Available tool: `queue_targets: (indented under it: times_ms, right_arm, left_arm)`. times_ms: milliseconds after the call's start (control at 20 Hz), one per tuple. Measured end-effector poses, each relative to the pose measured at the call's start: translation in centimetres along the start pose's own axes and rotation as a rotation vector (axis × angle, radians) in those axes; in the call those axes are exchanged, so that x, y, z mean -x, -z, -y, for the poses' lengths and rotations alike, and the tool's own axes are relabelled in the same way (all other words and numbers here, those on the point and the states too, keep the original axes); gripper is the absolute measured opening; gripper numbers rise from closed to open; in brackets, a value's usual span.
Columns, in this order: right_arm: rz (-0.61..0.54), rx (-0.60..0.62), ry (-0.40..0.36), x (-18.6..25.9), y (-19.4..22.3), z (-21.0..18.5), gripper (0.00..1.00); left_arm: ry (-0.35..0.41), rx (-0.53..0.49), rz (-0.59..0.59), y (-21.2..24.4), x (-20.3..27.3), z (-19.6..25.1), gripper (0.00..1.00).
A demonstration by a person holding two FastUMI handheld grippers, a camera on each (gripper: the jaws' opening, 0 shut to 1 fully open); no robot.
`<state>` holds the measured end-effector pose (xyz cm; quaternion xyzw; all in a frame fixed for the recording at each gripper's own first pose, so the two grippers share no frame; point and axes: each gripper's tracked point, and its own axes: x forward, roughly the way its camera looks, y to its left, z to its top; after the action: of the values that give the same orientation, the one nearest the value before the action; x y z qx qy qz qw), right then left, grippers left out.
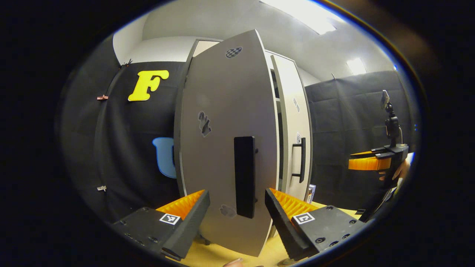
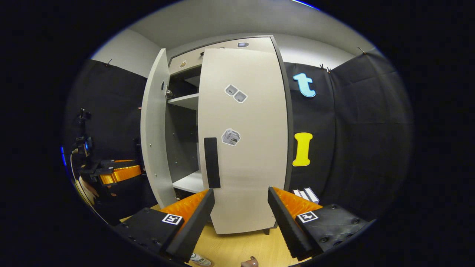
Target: Grasp the bottle in the cabinet with the left hand and place it on the coaster, then close the right door with the right hand and the left door with the left hand.
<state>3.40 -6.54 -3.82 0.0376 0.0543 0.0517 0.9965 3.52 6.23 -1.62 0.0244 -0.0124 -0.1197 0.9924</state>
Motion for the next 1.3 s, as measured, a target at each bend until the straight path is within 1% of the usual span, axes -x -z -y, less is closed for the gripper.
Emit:
queue_targets:
  times_ms: [150,250,300,400,550,600,650,700,750,900,1050,1150,1300]
  right_arm:
    - [0.004,-0.011,0.002,-0.3,-0.1,-0.2,0.96]
    - [0.015,-0.023,0.029,-0.8,-0.5,-0.5,0.96]
    - [0.021,-0.029,0.041,-0.8,-0.6,-1.1,0.96]
    - [0.045,-0.028,0.059,-1.1,-1.2,-2.0,0.96]
    - [0.076,-0.005,0.074,-1.4,-2.1,-3.0,0.96]
    - [0.077,0.008,0.072,-1.4,-2.0,-3.3,0.95]
    - [0.078,0.019,0.079,-1.4,-2.1,-3.3,0.96]
    - [0.077,0.027,0.089,-1.3,-2.0,-3.3,0.96]
    - [0.073,0.030,0.095,-1.3,-1.8,-3.4,0.96]
    - [0.073,0.040,0.090,-0.8,-1.7,-4.0,0.96]
    - [0.080,0.068,0.095,-0.3,-1.8,-3.8,0.97]
    - [0.090,0.057,0.084,0.0,-2.0,-4.0,0.97]
    - [0.104,0.052,0.069,0.4,-2.4,-4.2,0.97]
  left_arm:
    - [-0.010,-0.008,0.018,-0.7,0.4,0.2,0.92]
    - [-0.032,-0.004,0.031,-1.1,0.9,0.7,0.92]
    - [-0.050,0.003,0.038,-1.5,0.9,0.7,0.94]
    - [-0.109,0.000,0.059,-2.6,0.8,0.8,0.94]
    - [-0.159,-0.052,0.047,-3.3,0.8,1.3,0.95]
    - [-0.169,-0.060,0.043,-3.3,1.0,1.6,0.95]
    - [-0.166,-0.061,0.035,-3.3,1.1,2.1,0.92]
    - [-0.164,-0.055,0.029,-3.0,1.2,2.8,0.95]
    - [-0.167,-0.048,0.020,-2.7,1.3,3.1,0.95]
    - [-0.186,-0.037,0.011,-2.5,1.6,3.6,0.93]
    - [-0.228,-0.062,0.016,-2.8,2.0,3.3,0.93]
    - [-0.245,-0.077,0.023,-3.2,2.1,3.3,0.93]
    - [-0.255,-0.074,0.028,-3.3,2.2,3.4,0.93]
